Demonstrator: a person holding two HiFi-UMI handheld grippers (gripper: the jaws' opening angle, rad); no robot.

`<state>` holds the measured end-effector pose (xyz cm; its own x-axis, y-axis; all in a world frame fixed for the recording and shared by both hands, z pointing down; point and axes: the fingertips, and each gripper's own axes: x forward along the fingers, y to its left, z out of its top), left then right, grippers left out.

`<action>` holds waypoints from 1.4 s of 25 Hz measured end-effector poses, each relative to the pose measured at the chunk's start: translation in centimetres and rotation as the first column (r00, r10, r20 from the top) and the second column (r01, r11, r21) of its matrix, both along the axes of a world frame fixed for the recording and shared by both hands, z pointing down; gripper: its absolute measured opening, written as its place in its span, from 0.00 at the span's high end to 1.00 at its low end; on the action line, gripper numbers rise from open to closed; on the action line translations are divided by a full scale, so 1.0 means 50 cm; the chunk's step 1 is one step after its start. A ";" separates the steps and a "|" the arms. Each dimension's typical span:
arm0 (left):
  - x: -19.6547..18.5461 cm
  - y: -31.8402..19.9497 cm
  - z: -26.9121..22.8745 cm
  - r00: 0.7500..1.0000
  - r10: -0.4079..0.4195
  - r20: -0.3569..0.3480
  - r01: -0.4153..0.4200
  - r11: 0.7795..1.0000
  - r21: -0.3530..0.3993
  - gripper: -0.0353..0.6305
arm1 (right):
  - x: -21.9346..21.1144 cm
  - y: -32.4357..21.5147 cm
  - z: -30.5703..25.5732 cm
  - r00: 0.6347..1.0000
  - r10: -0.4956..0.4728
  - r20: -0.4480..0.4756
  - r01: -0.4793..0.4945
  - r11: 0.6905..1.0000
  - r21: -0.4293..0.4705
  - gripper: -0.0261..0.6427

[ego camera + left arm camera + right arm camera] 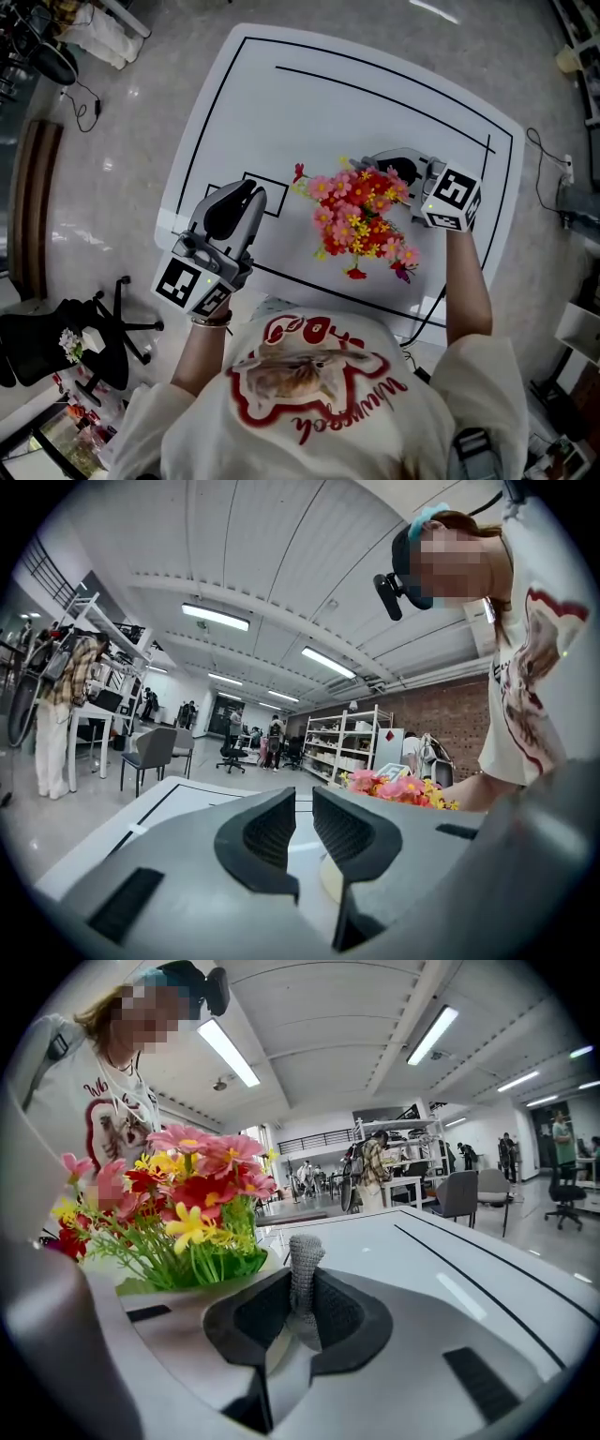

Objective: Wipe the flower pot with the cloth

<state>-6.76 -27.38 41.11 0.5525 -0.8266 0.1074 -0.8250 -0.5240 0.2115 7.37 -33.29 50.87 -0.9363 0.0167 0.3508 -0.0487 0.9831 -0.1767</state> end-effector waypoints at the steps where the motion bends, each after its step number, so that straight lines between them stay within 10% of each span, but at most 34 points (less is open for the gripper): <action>1: 0.001 0.000 -0.001 1.000 0.001 -0.003 -0.001 1.000 0.001 0.85 | 0.002 0.000 0.001 1.000 0.003 -0.002 -0.003 1.000 0.001 0.88; 35: 0.031 0.029 -0.012 0.991 0.124 0.047 -0.125 0.992 0.023 0.85 | 0.068 0.029 -0.011 0.983 0.182 -0.003 -0.181 0.983 0.028 0.88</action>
